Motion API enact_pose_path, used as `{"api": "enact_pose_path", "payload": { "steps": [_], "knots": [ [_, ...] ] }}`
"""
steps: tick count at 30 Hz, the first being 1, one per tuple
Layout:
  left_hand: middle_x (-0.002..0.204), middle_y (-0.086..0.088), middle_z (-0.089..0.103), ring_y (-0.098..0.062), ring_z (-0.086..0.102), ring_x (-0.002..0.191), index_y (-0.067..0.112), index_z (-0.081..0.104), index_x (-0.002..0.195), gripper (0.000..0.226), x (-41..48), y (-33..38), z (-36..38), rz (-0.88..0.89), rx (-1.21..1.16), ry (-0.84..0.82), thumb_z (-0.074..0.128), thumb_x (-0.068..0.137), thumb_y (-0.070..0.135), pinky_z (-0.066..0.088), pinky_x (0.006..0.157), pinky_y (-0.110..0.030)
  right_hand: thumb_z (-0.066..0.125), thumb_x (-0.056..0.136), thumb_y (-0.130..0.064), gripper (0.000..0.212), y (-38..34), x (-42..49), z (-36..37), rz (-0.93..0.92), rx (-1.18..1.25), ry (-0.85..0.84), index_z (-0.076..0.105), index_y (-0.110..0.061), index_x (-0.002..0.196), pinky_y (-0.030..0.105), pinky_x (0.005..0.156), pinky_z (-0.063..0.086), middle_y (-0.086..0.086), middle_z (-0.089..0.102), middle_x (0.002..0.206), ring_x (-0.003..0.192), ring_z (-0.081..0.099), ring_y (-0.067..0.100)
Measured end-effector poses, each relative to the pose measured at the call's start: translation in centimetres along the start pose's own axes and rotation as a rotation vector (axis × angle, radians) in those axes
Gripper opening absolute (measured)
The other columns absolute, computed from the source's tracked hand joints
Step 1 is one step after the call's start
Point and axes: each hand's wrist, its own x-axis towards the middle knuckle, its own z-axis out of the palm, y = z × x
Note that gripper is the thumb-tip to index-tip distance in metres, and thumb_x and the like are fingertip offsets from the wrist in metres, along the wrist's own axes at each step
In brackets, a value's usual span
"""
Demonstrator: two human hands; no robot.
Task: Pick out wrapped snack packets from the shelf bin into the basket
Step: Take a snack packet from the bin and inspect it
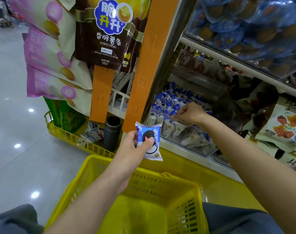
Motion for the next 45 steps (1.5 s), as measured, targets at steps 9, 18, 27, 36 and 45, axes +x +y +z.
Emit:
{"api": "enact_pose_path", "payload": {
  "steps": [9, 18, 27, 36, 45],
  "knots": [
    [0.107, -0.004, 0.066, -0.014, 0.064, 0.096, 0.02, 0.048, 0.123, 0.035, -0.2, 0.0, 0.3, -0.012, 0.02, 0.002, 0.057, 0.09, 0.026, 0.047, 0.08, -0.027, 0.054, 0.088, -0.047, 0.042, 0.1, -1.4, -1.3, 0.052, 0.03, -0.177, 0.058, -0.005, 0.085, 0.033, 0.078, 0.051, 0.017, 0.054, 0.081, 0.072, 0.057, 0.028],
    [0.107, -0.002, 0.065, -0.007, 0.064, 0.09, 0.021, 0.049, 0.123, 0.034, -0.4, -0.7, 0.5, -0.003, 0.039, -0.001, 0.057, 0.09, 0.026, 0.047, 0.072, -0.019, 0.05, 0.094, -0.032, 0.021, 0.3, -7.1, -0.1, -0.279, 0.166, 0.304, 0.061, -0.018, 0.105, 0.013, 0.069, 0.042, -0.005, 0.063, 0.094, 0.08, 0.056, 0.004],
    [0.109, -0.001, 0.067, -0.01, 0.065, 0.096, 0.02, 0.055, 0.116, 0.025, -0.1, -2.2, 1.2, 0.014, 0.086, -0.017, 0.057, 0.091, 0.023, 0.05, 0.078, -0.023, 0.051, 0.092, -0.029, 0.015, 0.9, -13.1, 6.1, -0.449, 0.48, 0.239, 0.059, -0.025, 0.104, 0.011, 0.081, 0.045, -0.017, 0.059, 0.098, 0.091, 0.055, -0.003],
    [0.1, -0.001, 0.067, -0.001, 0.066, 0.081, 0.025, 0.056, 0.102, 0.024, 0.5, -3.7, 1.3, 0.067, 0.16, -0.07, 0.06, 0.087, 0.006, 0.052, 0.069, -0.013, 0.063, 0.086, -0.01, 0.011, 1.8, -12.5, 7.9, -0.215, 0.877, -0.094, 0.065, -0.02, 0.083, 0.011, 0.051, 0.046, 0.005, 0.062, 0.079, 0.059, 0.054, 0.001],
    [0.079, -0.007, 0.068, -0.013, 0.066, 0.071, 0.002, 0.059, 0.092, 0.022, 0.8, -4.0, 1.6, 0.021, 0.069, 0.001, 0.055, 0.09, 0.024, 0.05, 0.057, -0.021, 0.055, 0.092, -0.022, 0.023, 1.7, -12.2, 8.9, -0.144, 0.944, -0.169, 0.061, -0.017, 0.07, 0.013, 0.05, 0.045, 0.0, 0.059, 0.066, 0.053, 0.053, -0.002]
  ]
}}
